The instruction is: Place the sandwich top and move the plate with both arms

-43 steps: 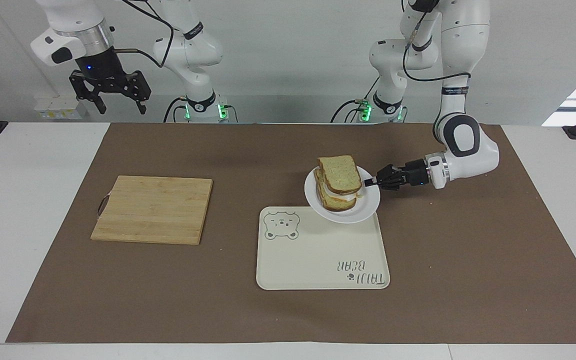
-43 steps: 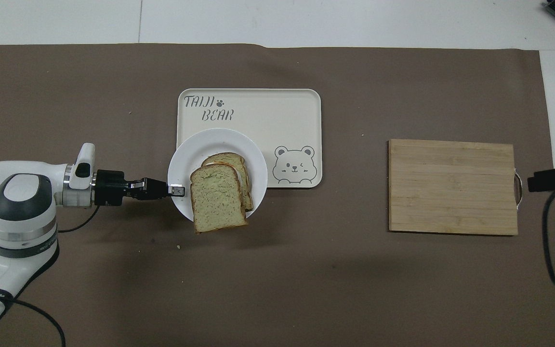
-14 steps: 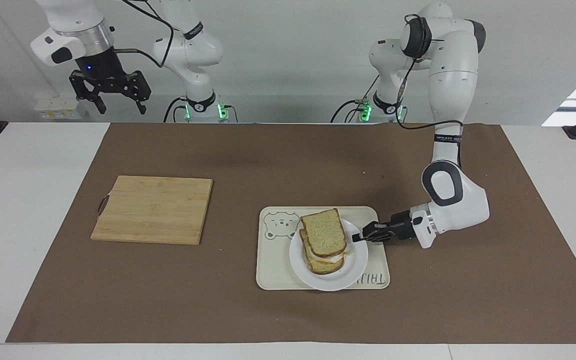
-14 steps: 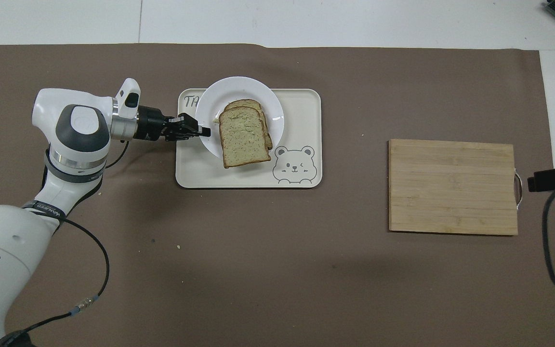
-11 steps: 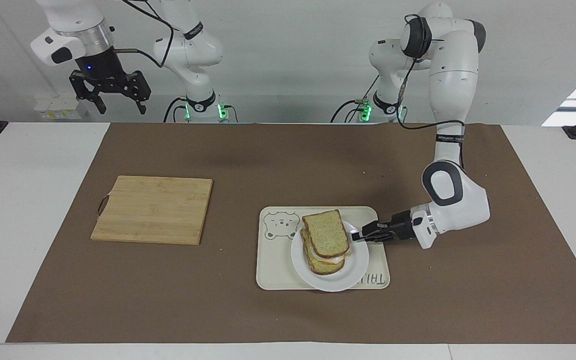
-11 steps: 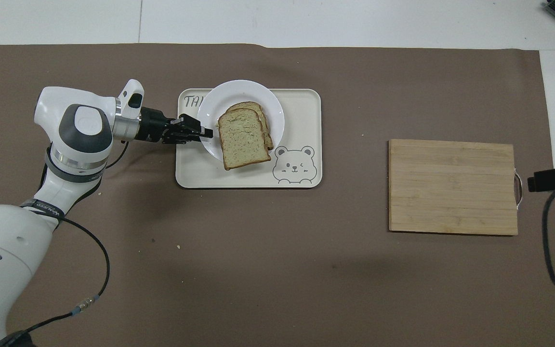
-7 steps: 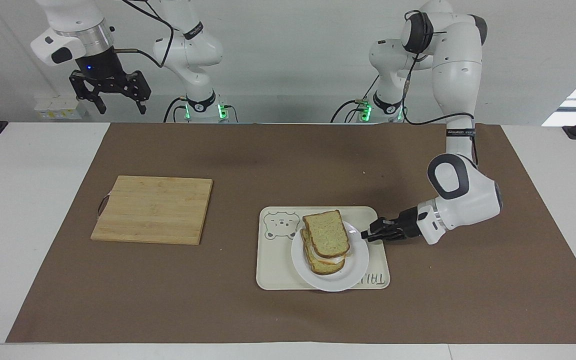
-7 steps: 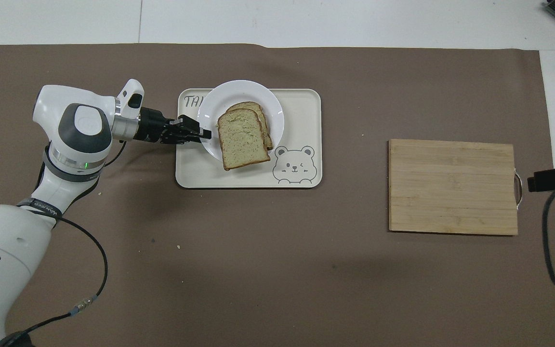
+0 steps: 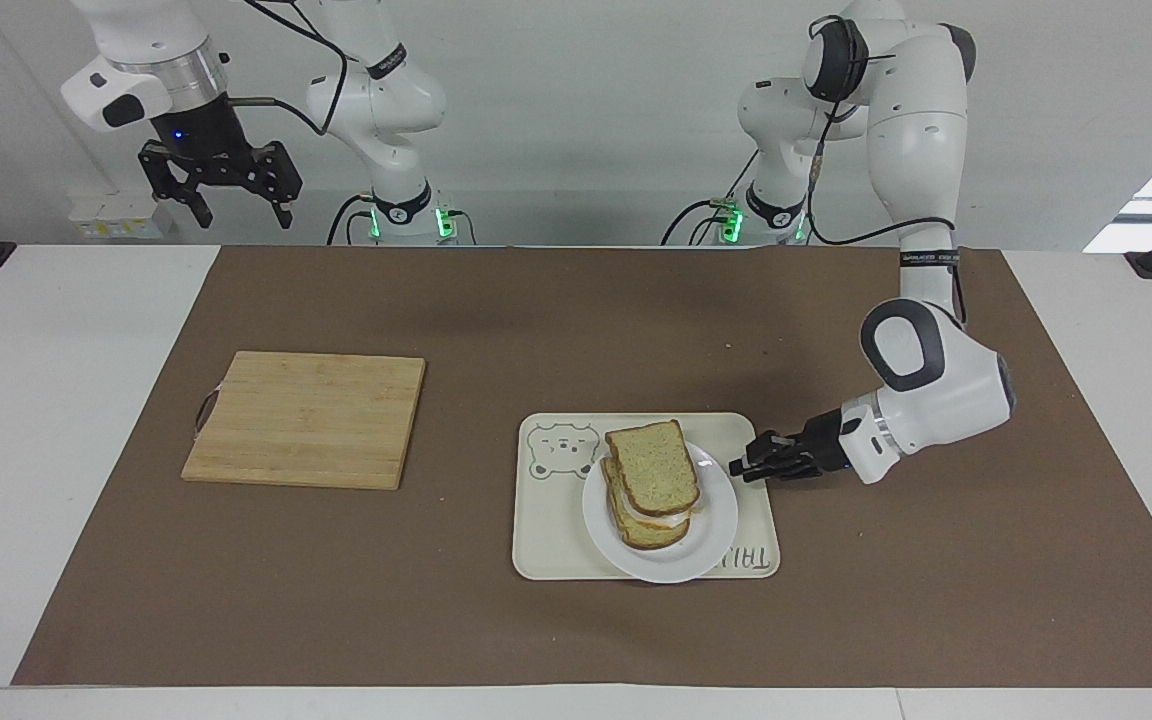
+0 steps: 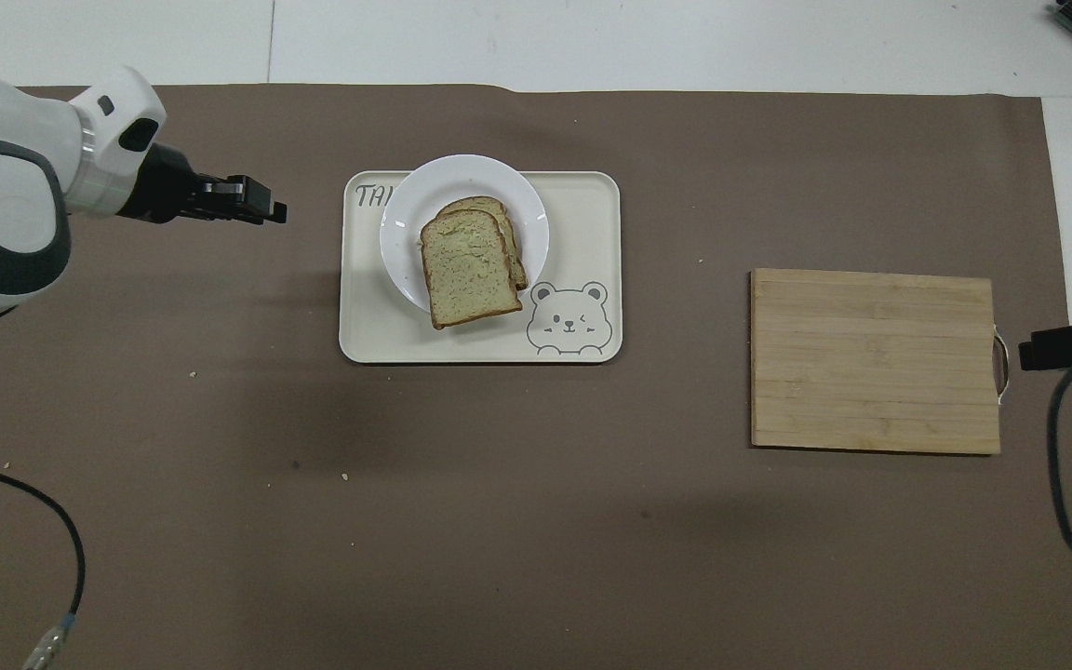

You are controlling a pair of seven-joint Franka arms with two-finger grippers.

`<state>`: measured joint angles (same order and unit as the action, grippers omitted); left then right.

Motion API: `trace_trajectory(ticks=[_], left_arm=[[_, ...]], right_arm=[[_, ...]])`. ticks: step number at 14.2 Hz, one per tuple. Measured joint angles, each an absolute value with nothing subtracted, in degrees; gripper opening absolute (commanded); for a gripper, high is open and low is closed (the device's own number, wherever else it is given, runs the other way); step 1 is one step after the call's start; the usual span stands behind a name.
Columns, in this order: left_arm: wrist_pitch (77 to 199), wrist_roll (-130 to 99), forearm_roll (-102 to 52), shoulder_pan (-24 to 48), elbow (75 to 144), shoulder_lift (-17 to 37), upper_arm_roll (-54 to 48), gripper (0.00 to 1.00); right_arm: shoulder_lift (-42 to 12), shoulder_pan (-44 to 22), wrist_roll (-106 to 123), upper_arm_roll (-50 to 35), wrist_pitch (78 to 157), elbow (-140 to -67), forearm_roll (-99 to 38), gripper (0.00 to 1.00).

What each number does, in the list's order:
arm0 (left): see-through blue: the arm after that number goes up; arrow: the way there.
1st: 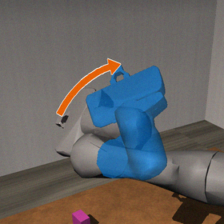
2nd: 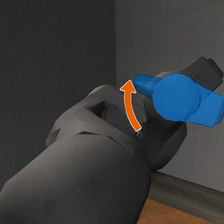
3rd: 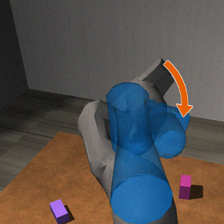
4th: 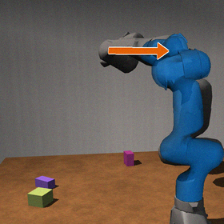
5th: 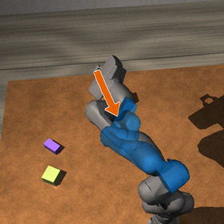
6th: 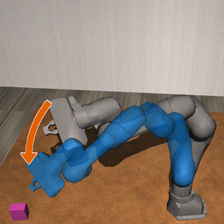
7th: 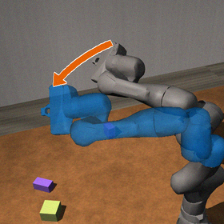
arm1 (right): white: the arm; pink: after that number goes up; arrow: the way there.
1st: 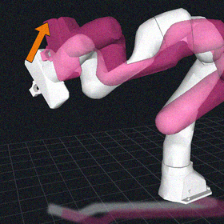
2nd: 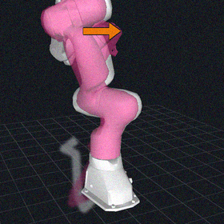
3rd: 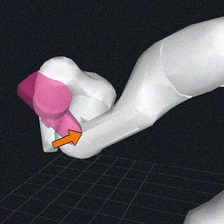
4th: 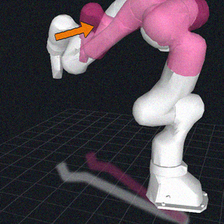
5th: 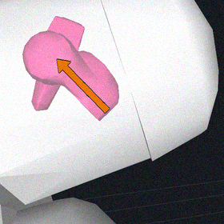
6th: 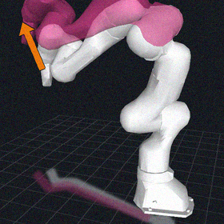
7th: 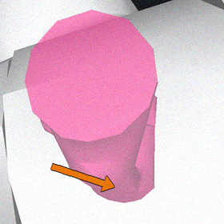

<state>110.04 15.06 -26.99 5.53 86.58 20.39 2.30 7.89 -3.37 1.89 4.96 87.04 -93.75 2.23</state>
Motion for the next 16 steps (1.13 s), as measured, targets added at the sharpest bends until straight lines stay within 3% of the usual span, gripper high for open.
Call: trace_trajectory(ticks=[4, 8, 9, 11, 12, 16], left_arm=[[98.1, 13.3, -13.5, 5.8, 78.8, 15.6, 2.9, 0.43], [89.7, 13.1, -6.6, 5.8, 77.5, 8.3, 2.9, 0.44], [88.0, 13.1, -4.9, 5.8, 77.5, 6.6, 2.8, 0.48], [85.3, 13.1, -3.3, 5.8, 77.5, 3.8, 2.9, 0.87], [84.6, 13.1, -3.2, 5.8, 77.6, 2.6, 2.9, 1.00], [82.4, 13.0, -3.1, 5.7, 80.6, -1.1, 3.1, 1.00]], right_arm=[[7.9, -3.4, 1.9, 5.0, 87.0, -93.8, 2.2, 1.00], [7.9, -3.4, 1.9, 5.0, 87.0, -93.8, 2.2, 1.00], [7.9, -3.4, 1.9, 5.0, 87.0, -93.8, 2.2, 1.00], [7.9, -3.4, 1.9, 5.0, 87.0, -93.8, 2.2, 1.00], [7.9, -3.4, 1.9, 5.0, 87.0, -93.8, 2.2, 1.00], [7.9, -3.4, 1.9, 5.0, 87.0, -93.8, 2.2, 1.00]])
